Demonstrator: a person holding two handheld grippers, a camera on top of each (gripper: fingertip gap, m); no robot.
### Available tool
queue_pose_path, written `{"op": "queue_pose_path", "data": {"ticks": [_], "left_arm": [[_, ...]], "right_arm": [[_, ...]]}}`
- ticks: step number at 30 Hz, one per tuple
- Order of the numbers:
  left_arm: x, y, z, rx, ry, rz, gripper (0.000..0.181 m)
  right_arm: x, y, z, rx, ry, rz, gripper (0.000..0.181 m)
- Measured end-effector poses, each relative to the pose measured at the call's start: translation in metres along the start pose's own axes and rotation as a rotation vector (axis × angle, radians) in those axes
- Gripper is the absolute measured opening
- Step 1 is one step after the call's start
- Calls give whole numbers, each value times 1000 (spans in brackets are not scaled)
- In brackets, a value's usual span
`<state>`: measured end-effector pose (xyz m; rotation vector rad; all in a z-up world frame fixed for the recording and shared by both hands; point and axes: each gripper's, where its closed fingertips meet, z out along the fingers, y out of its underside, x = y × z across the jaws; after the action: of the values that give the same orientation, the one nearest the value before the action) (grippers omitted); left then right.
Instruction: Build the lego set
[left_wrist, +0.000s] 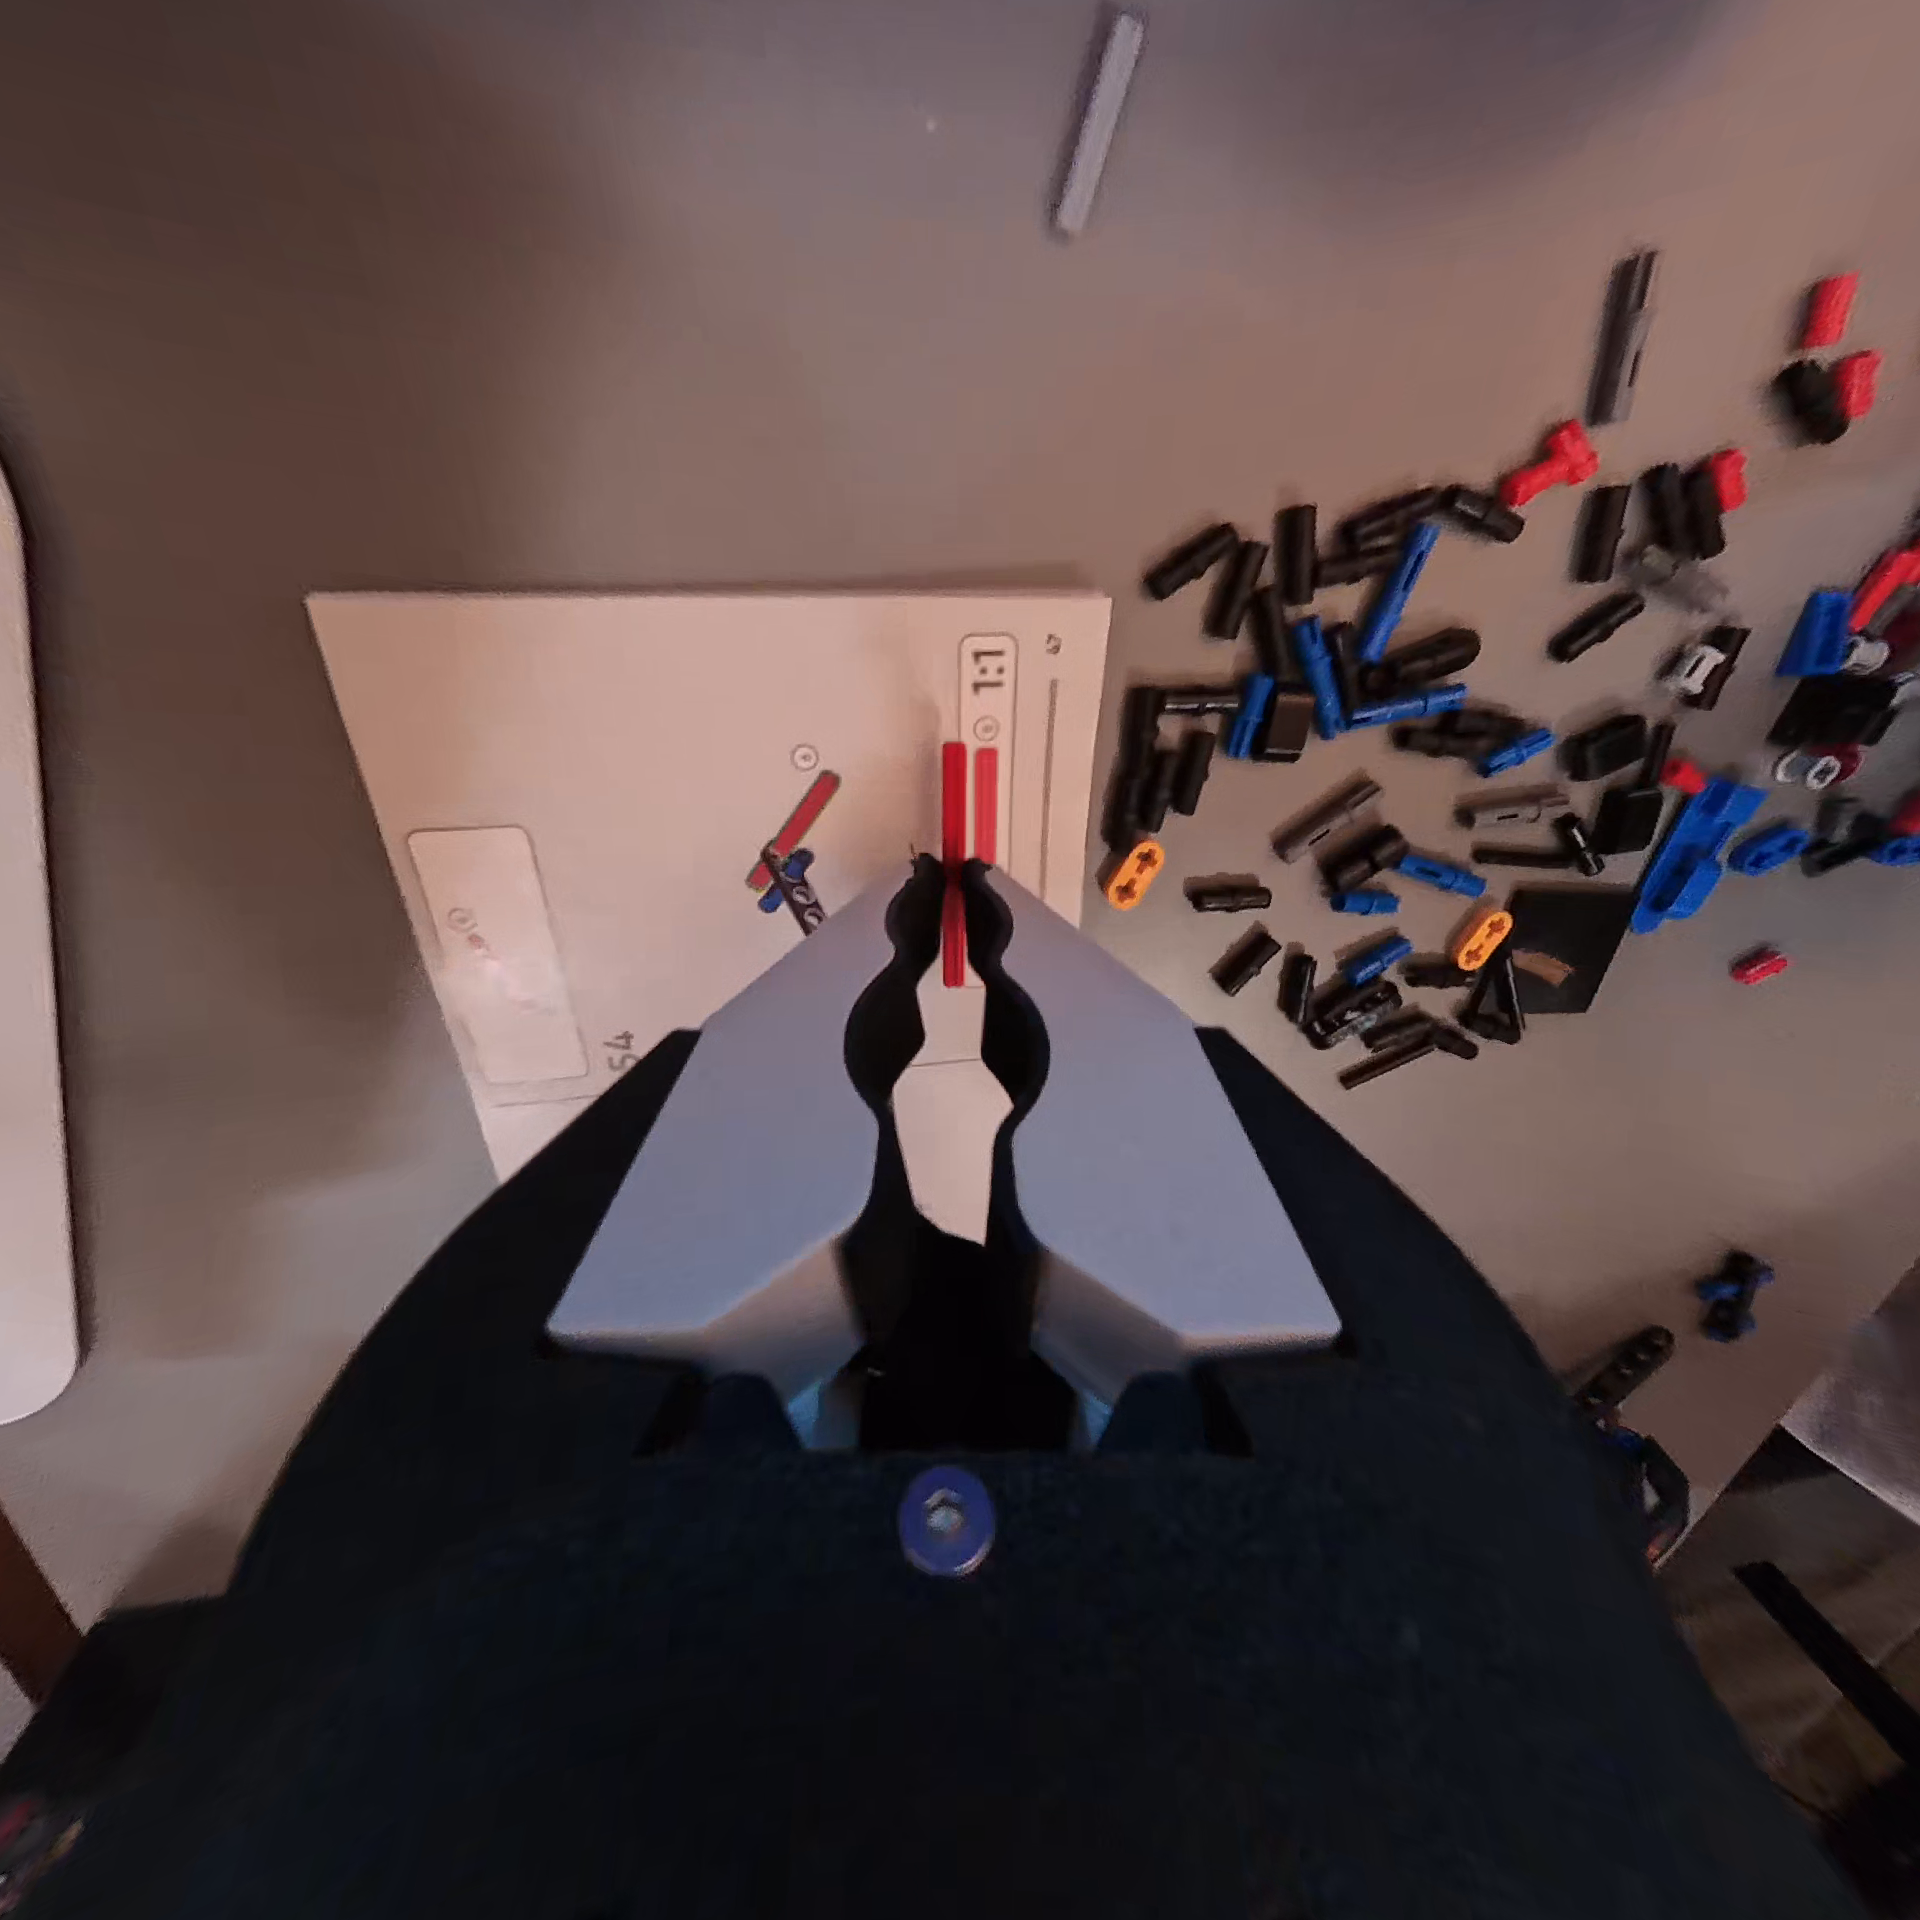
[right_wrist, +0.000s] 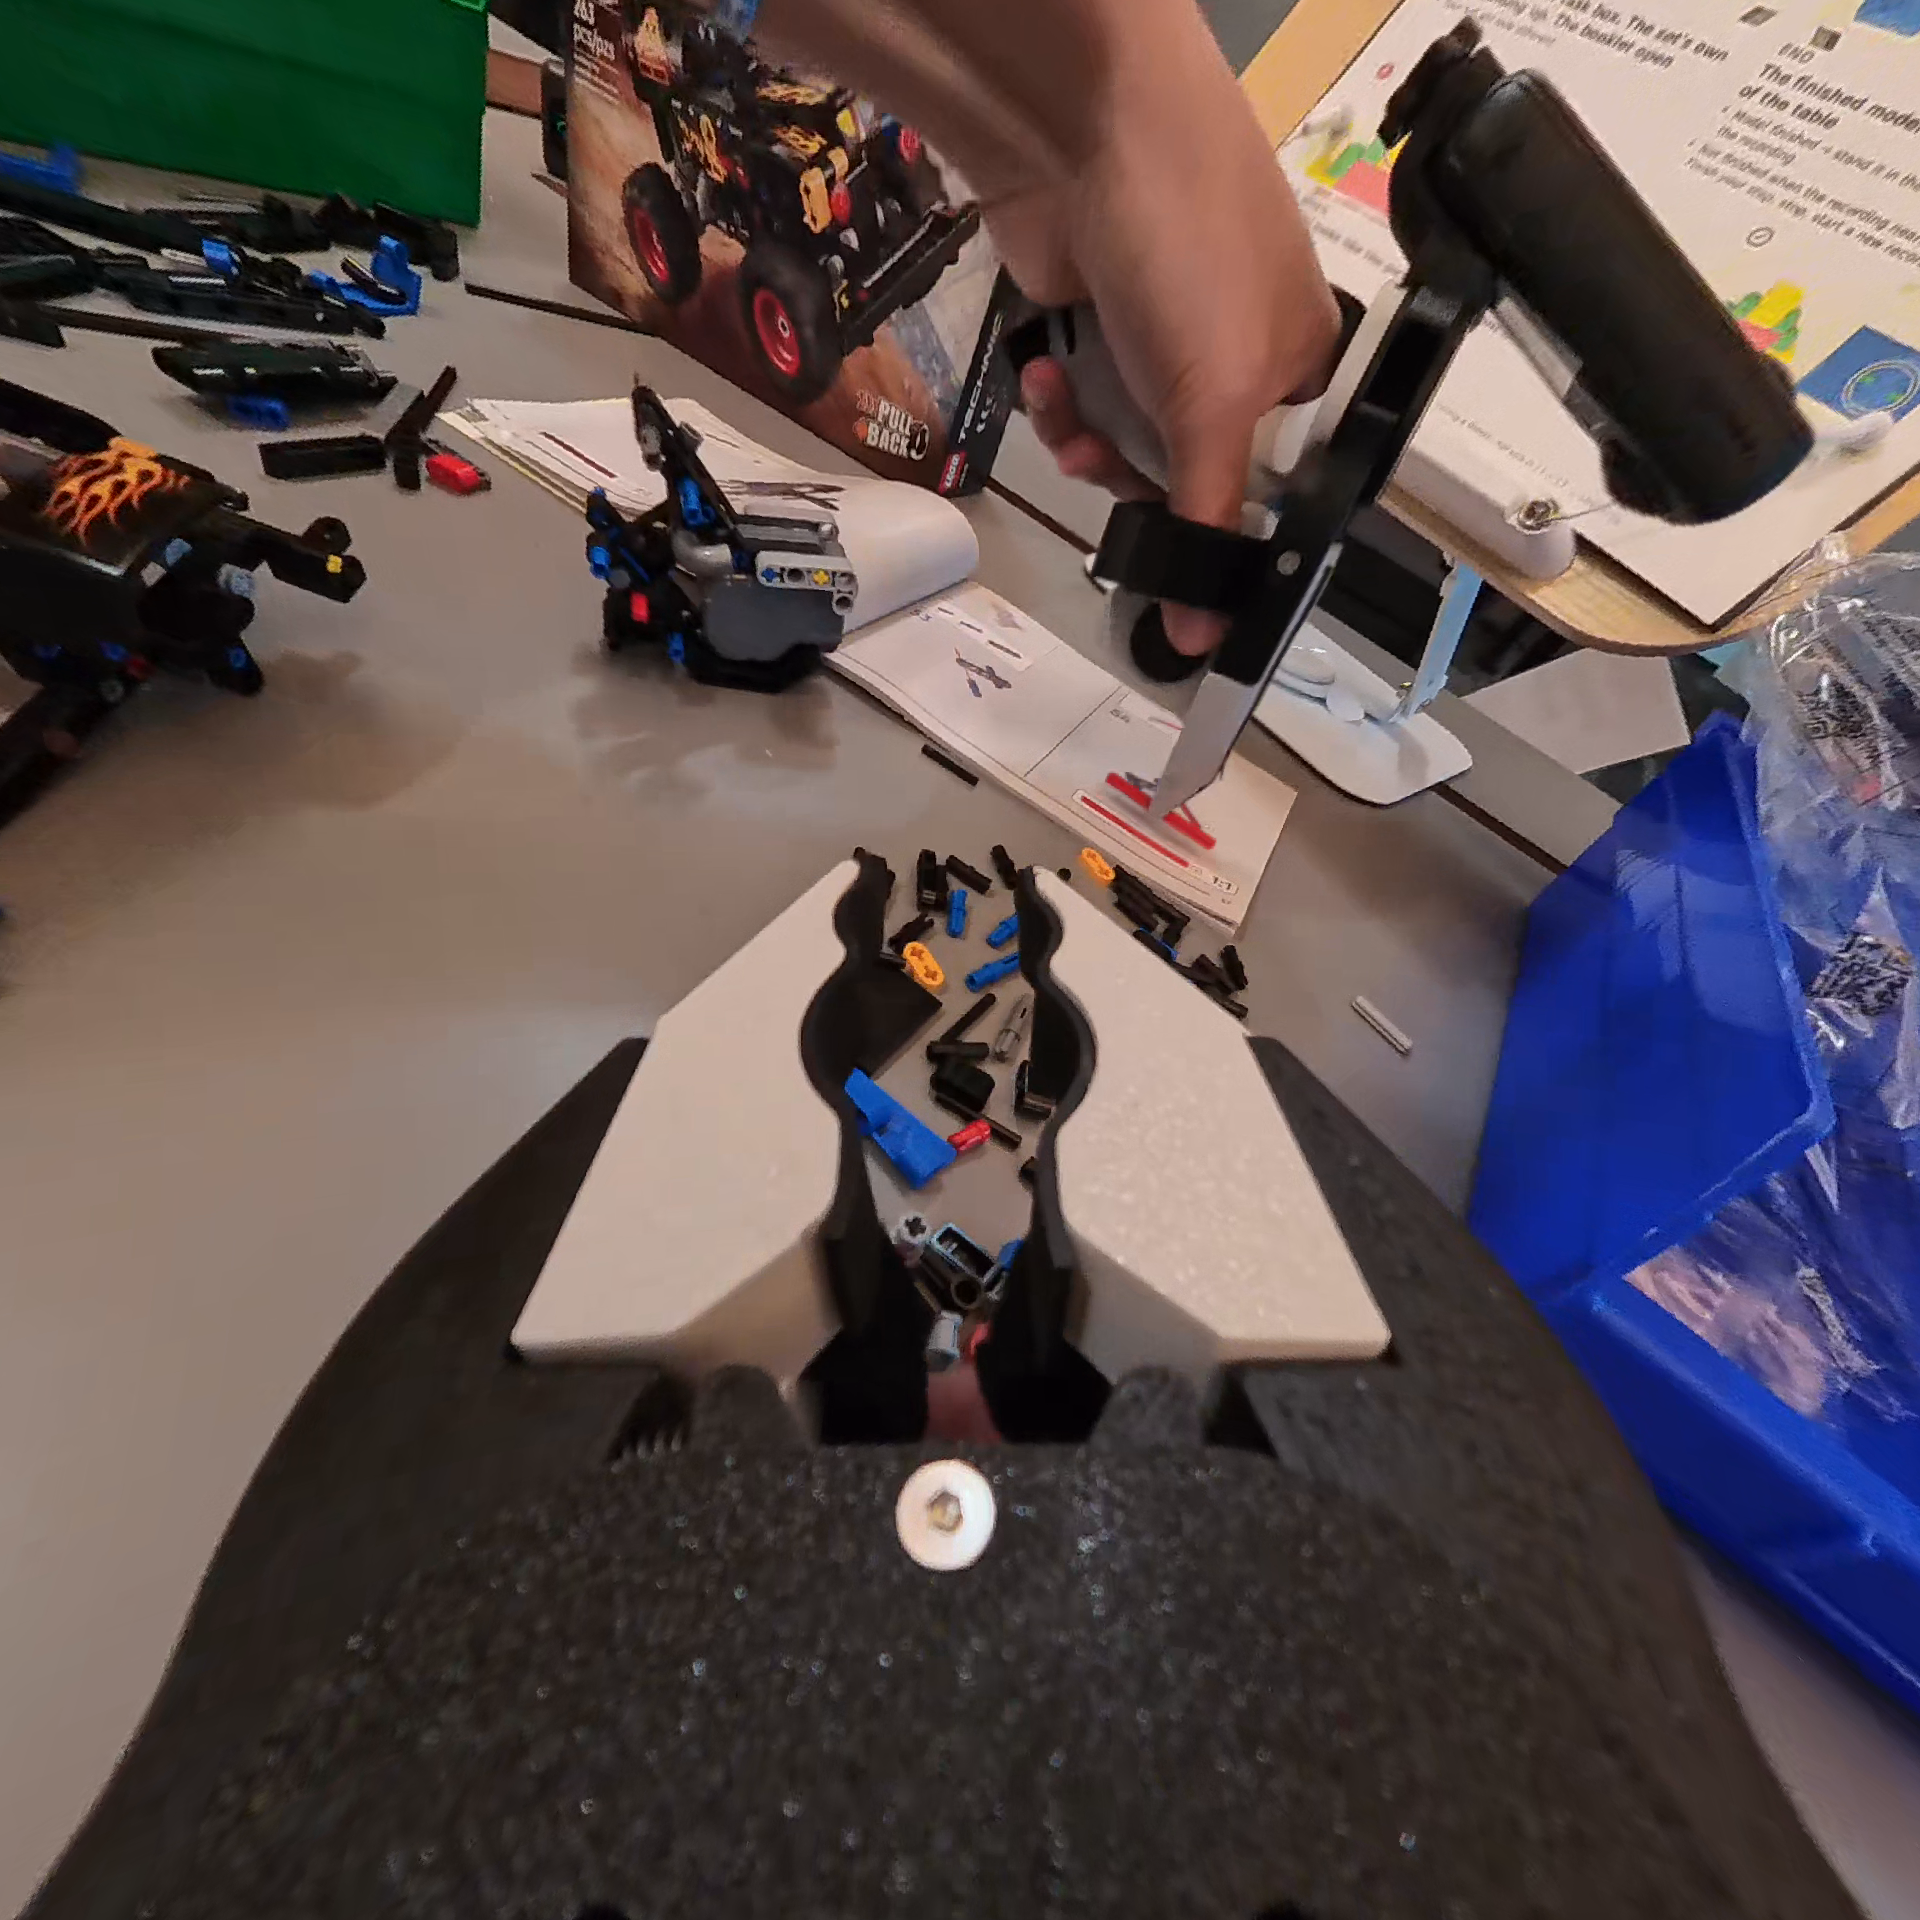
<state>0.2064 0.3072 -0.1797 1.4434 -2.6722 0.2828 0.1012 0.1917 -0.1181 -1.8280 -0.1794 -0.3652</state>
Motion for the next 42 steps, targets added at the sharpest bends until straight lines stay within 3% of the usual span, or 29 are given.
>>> {"op": "queue_pose_path", "data": {"ticks": [11,32,35,38,40,42], "left_arm": [[7,5,8,-24,38,-15,2],[5,5,8,-24,-48,-40,2],[18,11,-22,28,-63,-54,2],[52,28,-95,222,-91,-3,2],[81,65,-135,308,-122,26,2],[108,114,-153,343,-163,30,2]], "right_arm": [[1,-2,-3,16,-9,25,23],[-1,2,0,-13,-7,-6,22],[2,2,-2,-3,-1,6,22],[5,2,-4,5,0,25,22],[6,2,-5,7,-2,30,22],[5,2,-4,6,-4,25,22]]}}
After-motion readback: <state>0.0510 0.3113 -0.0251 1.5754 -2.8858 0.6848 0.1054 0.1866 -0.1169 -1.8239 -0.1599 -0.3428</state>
